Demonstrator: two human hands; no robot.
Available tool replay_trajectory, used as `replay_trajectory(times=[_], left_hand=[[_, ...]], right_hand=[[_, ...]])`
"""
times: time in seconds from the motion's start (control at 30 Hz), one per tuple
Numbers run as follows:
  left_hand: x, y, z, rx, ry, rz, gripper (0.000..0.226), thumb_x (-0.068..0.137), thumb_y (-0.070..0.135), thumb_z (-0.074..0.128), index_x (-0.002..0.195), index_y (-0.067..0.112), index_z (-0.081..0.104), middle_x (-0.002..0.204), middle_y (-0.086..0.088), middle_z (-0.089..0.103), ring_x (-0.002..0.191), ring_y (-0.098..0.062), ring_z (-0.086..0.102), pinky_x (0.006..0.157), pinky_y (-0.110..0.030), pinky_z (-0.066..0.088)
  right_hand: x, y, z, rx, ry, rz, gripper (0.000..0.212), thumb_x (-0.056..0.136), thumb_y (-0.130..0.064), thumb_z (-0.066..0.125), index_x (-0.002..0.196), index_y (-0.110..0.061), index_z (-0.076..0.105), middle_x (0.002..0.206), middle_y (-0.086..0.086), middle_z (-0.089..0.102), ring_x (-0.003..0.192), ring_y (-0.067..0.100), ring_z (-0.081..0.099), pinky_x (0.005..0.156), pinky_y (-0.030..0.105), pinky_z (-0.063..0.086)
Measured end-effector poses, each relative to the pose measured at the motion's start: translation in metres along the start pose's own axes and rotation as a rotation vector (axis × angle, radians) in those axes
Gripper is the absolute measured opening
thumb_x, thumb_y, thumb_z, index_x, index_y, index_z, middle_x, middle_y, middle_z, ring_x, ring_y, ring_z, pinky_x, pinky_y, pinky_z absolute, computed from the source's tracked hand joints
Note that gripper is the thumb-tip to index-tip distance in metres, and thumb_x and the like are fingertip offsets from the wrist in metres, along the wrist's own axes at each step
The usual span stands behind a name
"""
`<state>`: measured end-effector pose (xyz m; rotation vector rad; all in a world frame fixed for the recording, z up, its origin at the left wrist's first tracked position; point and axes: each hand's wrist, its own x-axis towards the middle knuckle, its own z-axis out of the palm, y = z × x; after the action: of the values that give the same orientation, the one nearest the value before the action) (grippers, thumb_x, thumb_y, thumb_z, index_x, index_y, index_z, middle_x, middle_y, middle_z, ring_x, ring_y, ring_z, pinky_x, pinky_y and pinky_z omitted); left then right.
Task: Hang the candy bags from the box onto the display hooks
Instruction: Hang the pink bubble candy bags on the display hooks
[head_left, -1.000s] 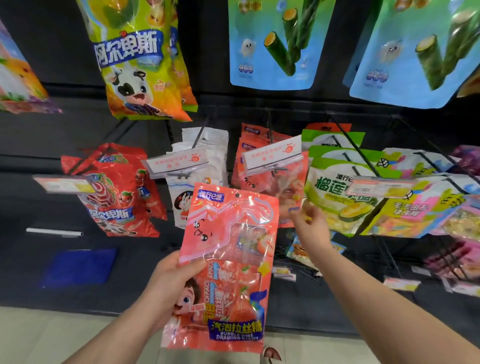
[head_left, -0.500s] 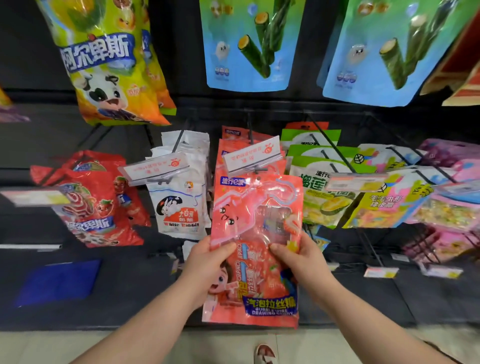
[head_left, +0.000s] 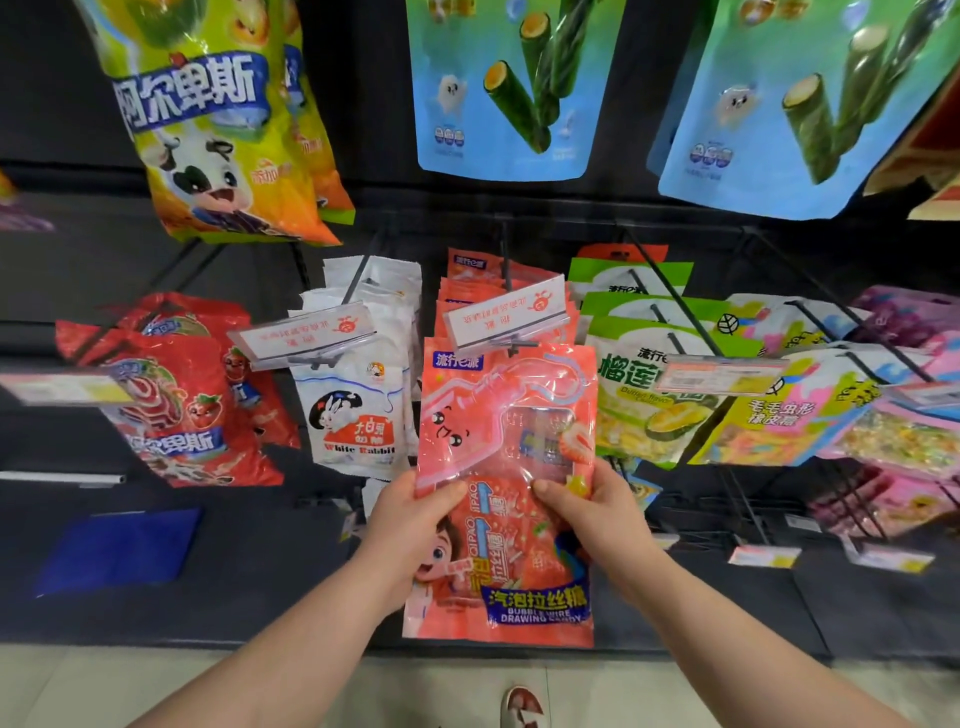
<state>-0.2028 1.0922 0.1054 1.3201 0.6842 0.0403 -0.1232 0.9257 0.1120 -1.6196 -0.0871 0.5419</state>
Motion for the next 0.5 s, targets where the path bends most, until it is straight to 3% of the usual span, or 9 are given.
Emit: replay_trajectory(times=[0.1,0.23,0.37,0.5], left_hand=[[0.001,-0.004,0.003,0.001,-0.003,0.01,0.015,0.091,0.015,0.062,0.105,0.021,0.062,0.097,-0.008,0.075,0.09,-0.024,0.073,0.078,-0.041,0.058],[0.003,-0.003,0.005,0.002,0.011,0.017,0.015,0.091,0.013,0.062,0.105,0.019,0.063,0.094,-0.008,0.076,0.087,-0.024,0.073,0.069,-0.035,0.057],[0.013,0.002,0.006,0.052,0.016,0.013,0.019,0.091,0.018,0.064,0.109,0.018,0.061,0.097,-0.008,0.075,0.088,-0.024,0.073,0.075,-0.04,0.058],[0.038,0.007,0.007,0.194,0.049,0.027,0.016,0.089,0.025,0.065,0.105,0.023,0.061,0.102,-0.006,0.073,0.093,-0.023,0.071,0.087,-0.047,0.057]], right_hand=[[0.0,0.002,-0.002,0.006,0.006,0.021,0.03,0.086,-0.01,0.067,0.113,-0.017,0.058,0.095,0.006,0.074,0.083,0.02,0.073,0.074,0.034,0.059],[0.004,0.003,-0.004,0.009,0.016,0.021,0.026,0.085,-0.01,0.068,0.106,-0.021,0.058,0.087,0.003,0.075,0.076,0.018,0.073,0.068,0.031,0.059],[0.015,0.003,-0.002,-0.052,0.052,0.032,0.031,0.084,-0.016,0.07,0.112,-0.017,0.057,0.093,0.006,0.074,0.082,0.021,0.073,0.08,0.04,0.058],[0.039,-0.001,-0.002,-0.076,0.08,0.076,0.024,0.084,-0.019,0.071,0.104,-0.015,0.06,0.092,0.007,0.072,0.082,0.022,0.07,0.072,0.034,0.057]])
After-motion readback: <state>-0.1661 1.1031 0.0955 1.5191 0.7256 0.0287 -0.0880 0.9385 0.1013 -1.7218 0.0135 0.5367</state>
